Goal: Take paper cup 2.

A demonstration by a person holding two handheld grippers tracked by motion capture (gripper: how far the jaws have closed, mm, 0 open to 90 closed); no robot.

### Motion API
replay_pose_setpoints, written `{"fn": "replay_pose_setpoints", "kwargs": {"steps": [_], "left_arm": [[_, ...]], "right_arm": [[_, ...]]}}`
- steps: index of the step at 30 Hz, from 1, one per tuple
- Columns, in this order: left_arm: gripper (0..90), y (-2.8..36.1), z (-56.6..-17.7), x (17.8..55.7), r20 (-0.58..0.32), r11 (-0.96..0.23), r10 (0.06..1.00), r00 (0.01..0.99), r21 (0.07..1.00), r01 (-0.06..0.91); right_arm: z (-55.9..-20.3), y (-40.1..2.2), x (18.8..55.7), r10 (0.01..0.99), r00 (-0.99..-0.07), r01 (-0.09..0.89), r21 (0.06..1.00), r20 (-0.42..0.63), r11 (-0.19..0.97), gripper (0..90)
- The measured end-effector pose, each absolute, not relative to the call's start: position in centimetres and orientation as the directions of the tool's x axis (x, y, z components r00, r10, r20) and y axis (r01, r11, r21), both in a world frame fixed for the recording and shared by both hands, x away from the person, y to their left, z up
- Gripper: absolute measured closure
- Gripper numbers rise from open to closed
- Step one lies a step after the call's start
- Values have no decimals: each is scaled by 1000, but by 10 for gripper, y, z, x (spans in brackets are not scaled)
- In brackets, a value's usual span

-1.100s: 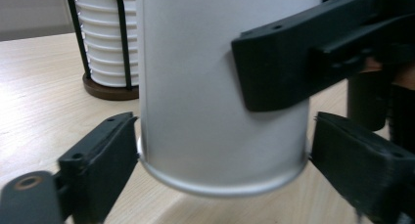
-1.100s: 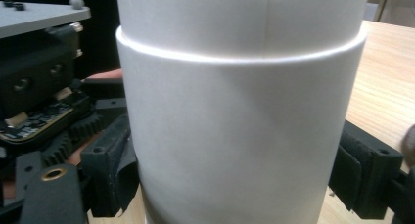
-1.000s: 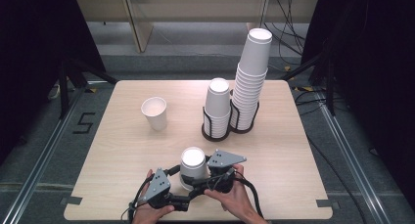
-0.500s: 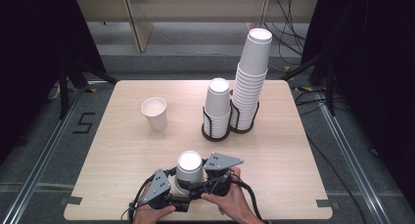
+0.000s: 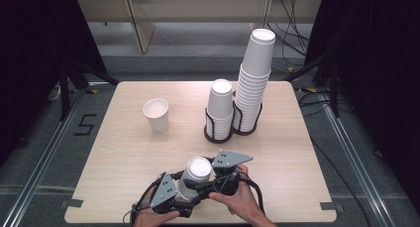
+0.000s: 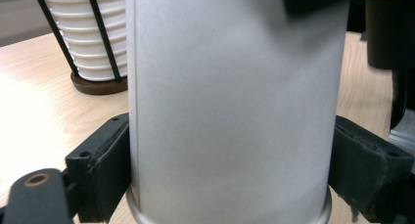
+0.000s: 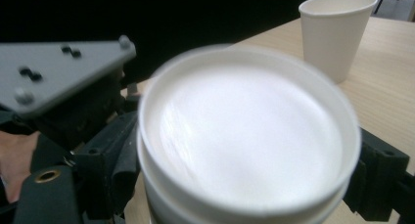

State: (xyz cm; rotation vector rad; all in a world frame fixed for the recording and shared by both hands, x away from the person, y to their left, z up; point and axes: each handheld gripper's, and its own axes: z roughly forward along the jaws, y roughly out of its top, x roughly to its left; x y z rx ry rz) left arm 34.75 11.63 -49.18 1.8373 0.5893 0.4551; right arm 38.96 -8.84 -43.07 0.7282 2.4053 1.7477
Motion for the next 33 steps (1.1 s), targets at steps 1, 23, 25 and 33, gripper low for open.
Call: {"fn": "replay_pose_setpoints", "kwargs": {"steps": [1, 23, 25, 33], "left_arm": [[120, 116, -491, 347, 29, -280, 596, 802, 944, 174], [62, 115, -493, 345, 30, -231, 590, 807, 964, 134], [76, 117, -491, 345, 32, -242, 586, 810, 961, 137], [119, 119, -487, 346, 77, -307, 557, 827, 944, 119]], "right_arm": [[-429, -89, 389, 415, -882, 337, 915, 224, 222, 175], [-421, -96, 389, 407, -859, 406, 897, 309, 176, 250], [-421, -96, 390, 410, -862, 396, 901, 298, 176, 249], [-422, -103, 394, 388, -853, 442, 879, 350, 177, 238]]}}
